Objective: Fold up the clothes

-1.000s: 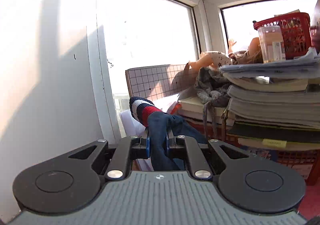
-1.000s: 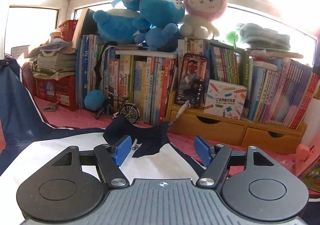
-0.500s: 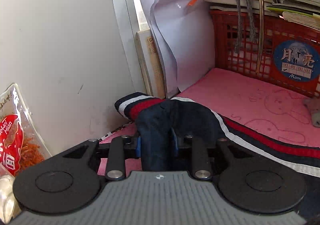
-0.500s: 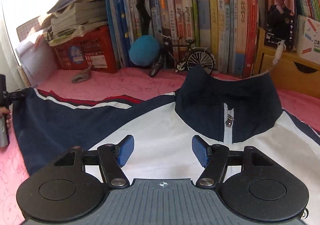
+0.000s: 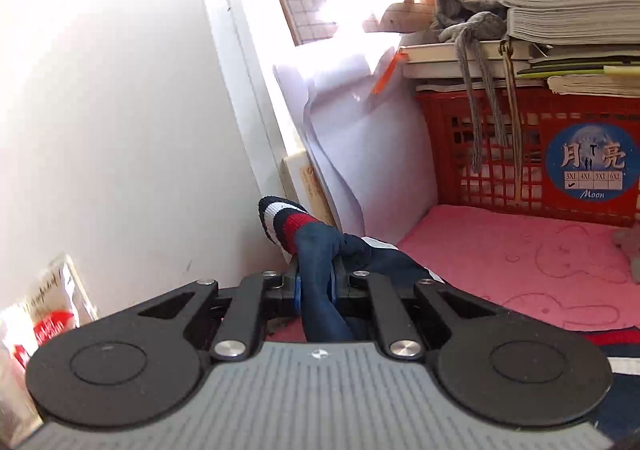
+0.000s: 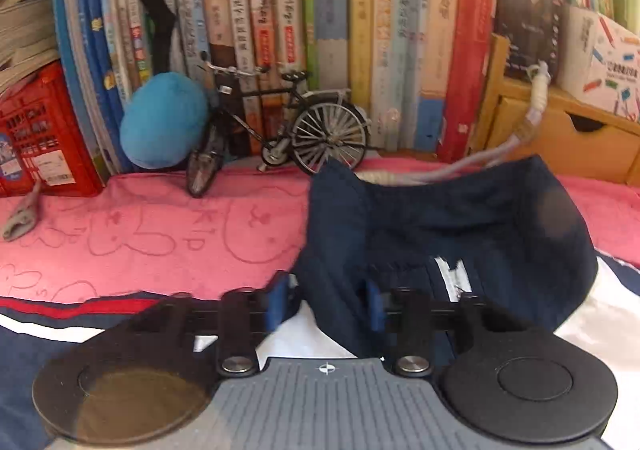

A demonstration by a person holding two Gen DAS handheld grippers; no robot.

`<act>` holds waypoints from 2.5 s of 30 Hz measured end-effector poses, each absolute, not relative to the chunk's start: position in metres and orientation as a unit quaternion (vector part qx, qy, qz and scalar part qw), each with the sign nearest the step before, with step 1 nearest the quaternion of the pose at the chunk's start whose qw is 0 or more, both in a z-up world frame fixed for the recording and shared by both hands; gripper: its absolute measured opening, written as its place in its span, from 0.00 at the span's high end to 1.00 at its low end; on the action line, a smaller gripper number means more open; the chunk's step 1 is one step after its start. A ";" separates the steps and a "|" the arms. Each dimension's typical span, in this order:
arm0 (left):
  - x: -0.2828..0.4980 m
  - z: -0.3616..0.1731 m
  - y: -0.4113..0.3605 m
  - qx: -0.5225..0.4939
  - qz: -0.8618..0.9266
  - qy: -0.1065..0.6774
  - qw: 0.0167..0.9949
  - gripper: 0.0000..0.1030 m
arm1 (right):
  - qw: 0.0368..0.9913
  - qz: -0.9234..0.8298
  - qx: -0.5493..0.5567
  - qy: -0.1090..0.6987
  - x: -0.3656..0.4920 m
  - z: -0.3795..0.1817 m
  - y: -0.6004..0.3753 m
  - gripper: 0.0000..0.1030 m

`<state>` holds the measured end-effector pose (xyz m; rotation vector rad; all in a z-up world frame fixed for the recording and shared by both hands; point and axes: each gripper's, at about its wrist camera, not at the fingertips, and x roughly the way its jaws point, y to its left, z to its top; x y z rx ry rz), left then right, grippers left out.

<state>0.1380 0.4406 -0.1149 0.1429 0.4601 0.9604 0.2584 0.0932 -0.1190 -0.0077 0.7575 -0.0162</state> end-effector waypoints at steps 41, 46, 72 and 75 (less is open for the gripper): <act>-0.066 -0.085 0.127 0.027 -0.115 0.294 0.948 0.22 | 0.967 0.031 -0.038 0.249 -0.156 -0.050 -0.289 0.19; -0.143 -0.093 0.129 0.001 -0.131 0.347 0.929 0.19 | 0.943 0.063 -0.062 0.320 -0.228 -0.082 -0.272 0.18; -0.220 -0.116 0.173 -0.151 -0.052 0.334 0.929 0.79 | 0.776 0.320 0.324 0.437 -0.259 -0.161 -0.236 0.85; -0.216 -0.123 0.170 -0.089 -0.013 0.370 0.925 0.69 | 0.835 0.240 0.163 0.468 -0.257 -0.158 -0.214 0.84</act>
